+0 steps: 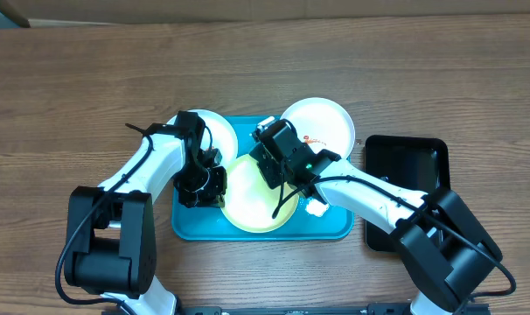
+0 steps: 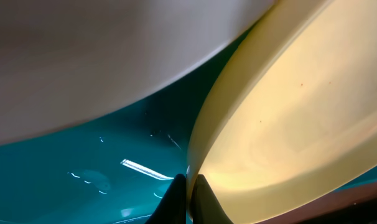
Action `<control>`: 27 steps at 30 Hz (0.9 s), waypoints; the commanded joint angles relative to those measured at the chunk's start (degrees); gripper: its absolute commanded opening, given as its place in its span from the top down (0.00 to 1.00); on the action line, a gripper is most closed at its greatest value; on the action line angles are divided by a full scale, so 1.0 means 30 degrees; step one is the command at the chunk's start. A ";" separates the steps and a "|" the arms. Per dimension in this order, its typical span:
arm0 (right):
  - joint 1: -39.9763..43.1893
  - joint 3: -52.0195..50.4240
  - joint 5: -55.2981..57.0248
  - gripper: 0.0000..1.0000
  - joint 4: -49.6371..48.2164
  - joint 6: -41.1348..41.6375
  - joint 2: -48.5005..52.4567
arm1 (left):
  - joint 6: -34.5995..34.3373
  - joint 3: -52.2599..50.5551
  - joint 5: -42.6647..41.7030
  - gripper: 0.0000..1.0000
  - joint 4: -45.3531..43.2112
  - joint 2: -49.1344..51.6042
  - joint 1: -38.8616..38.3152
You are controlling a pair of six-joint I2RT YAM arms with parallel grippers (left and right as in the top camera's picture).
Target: Clean dirty plates on tray and stack at the side
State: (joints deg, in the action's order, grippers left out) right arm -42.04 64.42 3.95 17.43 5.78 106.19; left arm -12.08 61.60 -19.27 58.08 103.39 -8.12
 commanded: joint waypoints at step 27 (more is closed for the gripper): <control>0.4750 0.1676 0.3147 0.96 1.1657 0.7526 -0.6550 | 0.0153 0.0889 0.0925 0.96 0.0124 -0.1421 0.0022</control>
State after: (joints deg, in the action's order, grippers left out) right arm -33.01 68.51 13.69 50.30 21.76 87.85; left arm -12.05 61.73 -17.93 58.41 102.78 -8.14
